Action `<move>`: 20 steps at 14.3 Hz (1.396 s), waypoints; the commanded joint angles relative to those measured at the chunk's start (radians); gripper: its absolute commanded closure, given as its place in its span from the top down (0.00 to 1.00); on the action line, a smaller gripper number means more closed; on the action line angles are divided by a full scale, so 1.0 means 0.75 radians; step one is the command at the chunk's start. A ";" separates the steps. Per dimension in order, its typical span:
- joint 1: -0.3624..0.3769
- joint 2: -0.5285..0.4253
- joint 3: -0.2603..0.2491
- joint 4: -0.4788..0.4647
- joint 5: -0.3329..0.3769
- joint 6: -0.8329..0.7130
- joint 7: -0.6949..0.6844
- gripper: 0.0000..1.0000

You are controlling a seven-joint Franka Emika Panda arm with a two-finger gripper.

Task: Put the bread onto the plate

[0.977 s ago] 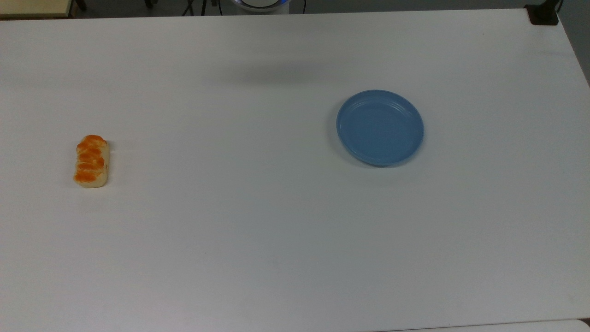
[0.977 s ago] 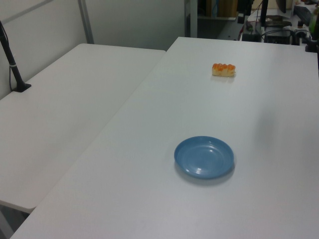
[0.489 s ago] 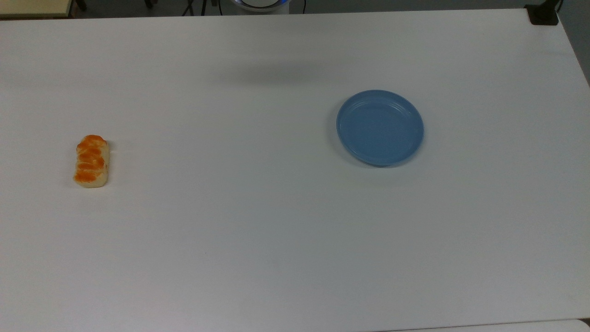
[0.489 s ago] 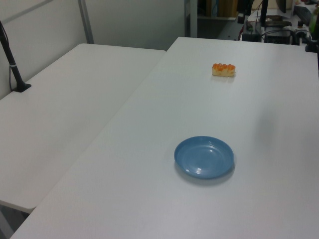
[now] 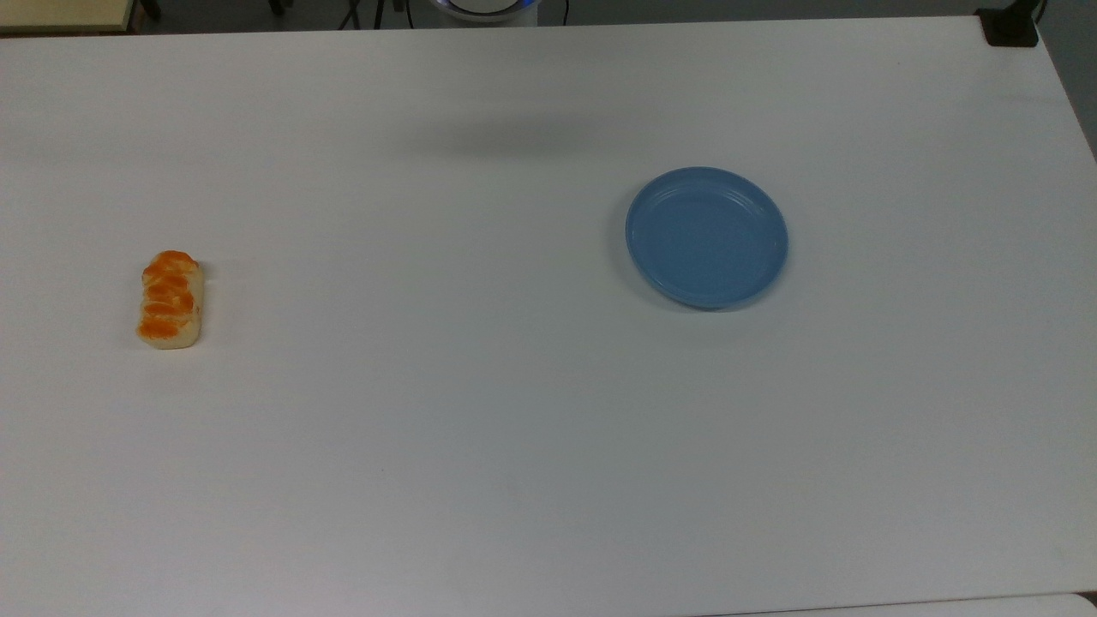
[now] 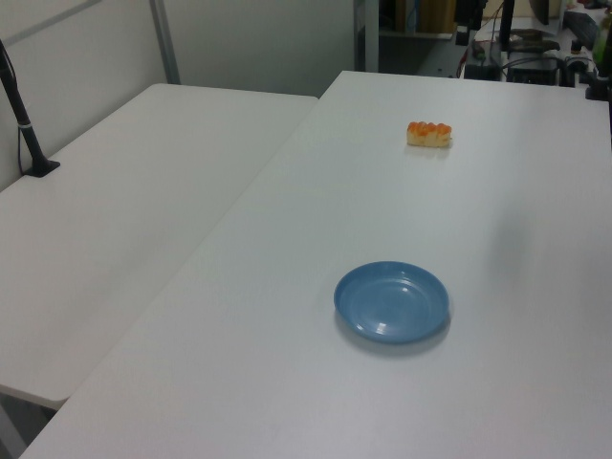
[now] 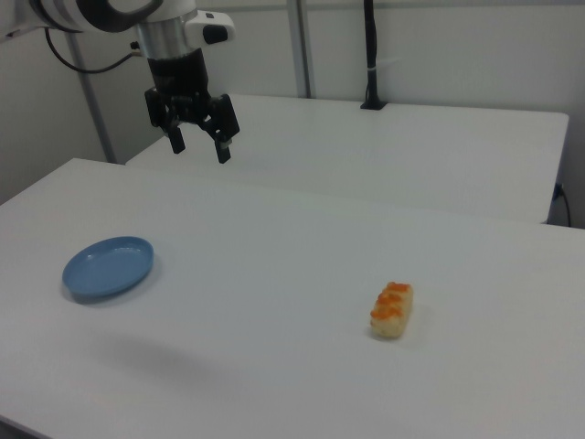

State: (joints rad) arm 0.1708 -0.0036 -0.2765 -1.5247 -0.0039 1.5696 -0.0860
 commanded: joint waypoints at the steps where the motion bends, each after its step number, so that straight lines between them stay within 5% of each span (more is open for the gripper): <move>1: 0.014 -0.003 -0.006 -0.006 -0.011 -0.009 0.012 1.00; 10: 0.010 -0.003 -0.006 -0.006 -0.021 -0.023 -0.263 1.00; 20: -0.039 0.007 -0.008 -0.019 -0.025 -0.019 -0.274 1.00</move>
State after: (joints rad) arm 0.1592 0.0061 -0.2775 -1.5330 -0.0056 1.5682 -0.2671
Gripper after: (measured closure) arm 0.000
